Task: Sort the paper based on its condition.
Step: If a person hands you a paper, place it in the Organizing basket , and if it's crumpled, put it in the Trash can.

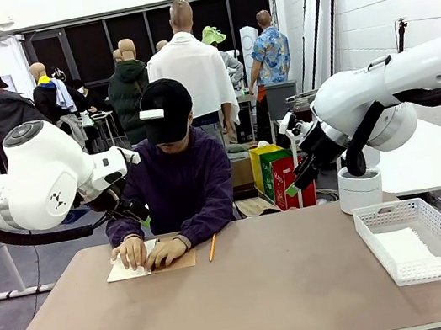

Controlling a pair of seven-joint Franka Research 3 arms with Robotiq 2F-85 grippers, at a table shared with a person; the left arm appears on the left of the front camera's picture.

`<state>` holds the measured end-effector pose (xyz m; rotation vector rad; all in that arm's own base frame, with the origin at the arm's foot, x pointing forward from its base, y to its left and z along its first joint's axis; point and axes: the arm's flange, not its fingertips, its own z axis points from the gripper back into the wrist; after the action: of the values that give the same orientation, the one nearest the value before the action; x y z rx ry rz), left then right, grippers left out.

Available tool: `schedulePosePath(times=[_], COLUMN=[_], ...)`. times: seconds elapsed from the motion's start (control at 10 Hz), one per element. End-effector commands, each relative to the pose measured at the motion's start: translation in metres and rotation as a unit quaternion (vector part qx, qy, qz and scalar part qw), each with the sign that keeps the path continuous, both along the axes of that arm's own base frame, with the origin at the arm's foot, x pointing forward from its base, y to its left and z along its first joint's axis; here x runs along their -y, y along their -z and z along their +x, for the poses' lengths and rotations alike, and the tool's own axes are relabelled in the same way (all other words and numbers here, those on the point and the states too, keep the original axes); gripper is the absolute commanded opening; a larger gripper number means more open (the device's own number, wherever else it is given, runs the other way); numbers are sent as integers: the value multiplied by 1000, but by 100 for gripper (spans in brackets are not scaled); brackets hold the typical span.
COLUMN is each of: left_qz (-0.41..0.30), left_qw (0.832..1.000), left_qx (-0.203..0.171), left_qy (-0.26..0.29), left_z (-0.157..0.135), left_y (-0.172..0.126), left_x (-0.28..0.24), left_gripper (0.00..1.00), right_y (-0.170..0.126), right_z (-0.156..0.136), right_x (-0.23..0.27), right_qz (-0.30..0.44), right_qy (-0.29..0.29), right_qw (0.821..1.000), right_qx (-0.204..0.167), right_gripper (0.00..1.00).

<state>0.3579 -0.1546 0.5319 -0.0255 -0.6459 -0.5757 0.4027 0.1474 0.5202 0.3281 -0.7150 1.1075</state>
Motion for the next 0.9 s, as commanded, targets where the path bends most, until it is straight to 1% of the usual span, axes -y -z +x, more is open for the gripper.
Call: schedulePosePath(times=[0.0, 0.8], left_qz=[1, 1], left_qw=[1000, 1000], left_qx=[5, 5], left_qy=[1, 1], left_z=[1, 1], left_y=[1, 1], left_x=[-1, -1], left_gripper=[100, 100], right_y=[2, 2], right_z=[2, 2], right_x=[0, 0], right_qz=[11, 11], right_qy=[-5, -5], right_qw=[1000, 1000], right_qx=[-2, -2], right_gripper=[100, 100])
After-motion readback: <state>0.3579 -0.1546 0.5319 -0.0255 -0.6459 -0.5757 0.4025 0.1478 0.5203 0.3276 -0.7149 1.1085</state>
